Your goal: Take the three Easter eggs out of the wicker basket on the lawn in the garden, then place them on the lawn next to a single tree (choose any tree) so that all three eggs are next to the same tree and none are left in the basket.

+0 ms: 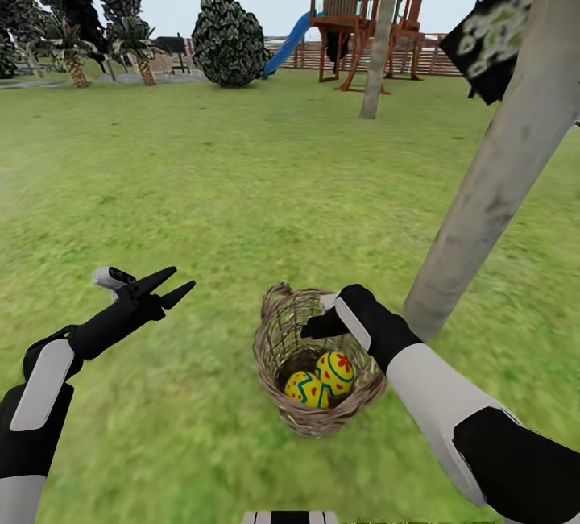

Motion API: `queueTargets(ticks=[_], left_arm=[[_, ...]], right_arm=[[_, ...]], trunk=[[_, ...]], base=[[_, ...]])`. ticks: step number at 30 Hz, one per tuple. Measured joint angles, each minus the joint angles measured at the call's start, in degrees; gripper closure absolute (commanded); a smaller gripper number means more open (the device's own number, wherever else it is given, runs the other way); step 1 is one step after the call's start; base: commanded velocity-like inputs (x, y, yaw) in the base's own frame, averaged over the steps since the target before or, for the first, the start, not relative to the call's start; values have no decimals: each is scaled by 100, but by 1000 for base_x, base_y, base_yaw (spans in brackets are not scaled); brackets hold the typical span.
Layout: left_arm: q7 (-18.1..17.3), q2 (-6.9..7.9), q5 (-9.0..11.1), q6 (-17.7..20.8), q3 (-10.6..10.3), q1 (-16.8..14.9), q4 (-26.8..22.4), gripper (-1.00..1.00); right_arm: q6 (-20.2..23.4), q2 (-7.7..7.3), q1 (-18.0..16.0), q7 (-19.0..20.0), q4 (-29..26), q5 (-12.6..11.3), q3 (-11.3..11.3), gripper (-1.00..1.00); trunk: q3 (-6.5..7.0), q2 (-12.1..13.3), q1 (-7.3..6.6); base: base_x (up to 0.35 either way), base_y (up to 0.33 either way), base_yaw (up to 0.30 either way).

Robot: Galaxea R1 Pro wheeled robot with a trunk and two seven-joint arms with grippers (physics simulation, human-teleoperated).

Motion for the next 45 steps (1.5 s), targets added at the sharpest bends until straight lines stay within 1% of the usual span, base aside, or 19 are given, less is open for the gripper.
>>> queueTargets(ticks=[3,8,14,16,23,26,28,30,33,36,40,45], left_arm=[[1,-1,-1,0,3,0,22,-100],[-7,4,6,4,8,0,192,-100],[-8,5,8,2,9,0,219,-100],[-8,5,3,1,9,0,221,-100],[-8,5,8,2,9,0,214,-100],[-8,5,1,0,2,0,214,-100],[-5,5,1,0,1,0,216,-100],[-3,5,1,0,0,0,223,-100],[-2,5,3,-1,1,2,223,-100],[-4,6,8,-1,1,2,217,-100],[-9,4,10,-1,1,2,214,-100],[-3,-2,5,-1,1,2,220,-100]], right_arm=[[0,-17,0,-2,6,2,-5,-100],[1,-36,0,-8,3,4,-12,-100],[1,-36,0,-16,-1,9,-15,-100],[1,-38,12,-105,-1,24,-16,-100],[-2,-30,49,-844,-10,63,-135,-100],[-3,-37,53,-926,31,53,-144,-100],[-2,-37,54,-934,56,47,-145,-100],[2,-37,60,-1036,75,43,-146,-100],[-2,-29,60,-1130,80,37,-146,-100],[-29,-33,60,-1133,81,34,-145,-100],[-371,-34,74,-1130,146,14,-147,-100],[-536,-35,77,-1121,414,7,-150,-100]], trunk=[[13,0,0],[37,0,0],[68,0,-1],[78,0,-1],[115,0,-2],[131,0,-2],[141,0,-2],[150,0,0],[155,0,0],[156,0,0],[157,0,0],[156,0,0]], base=[[0,332,-274],[15,332,-274],[101,332,-274],[126,332,-274],[137,328,-274],[200,266,-274],[111,123,-274],[25,27,-244],[7,7,-76],[47,47,-17],[70,56,-3],[8,6,0]])
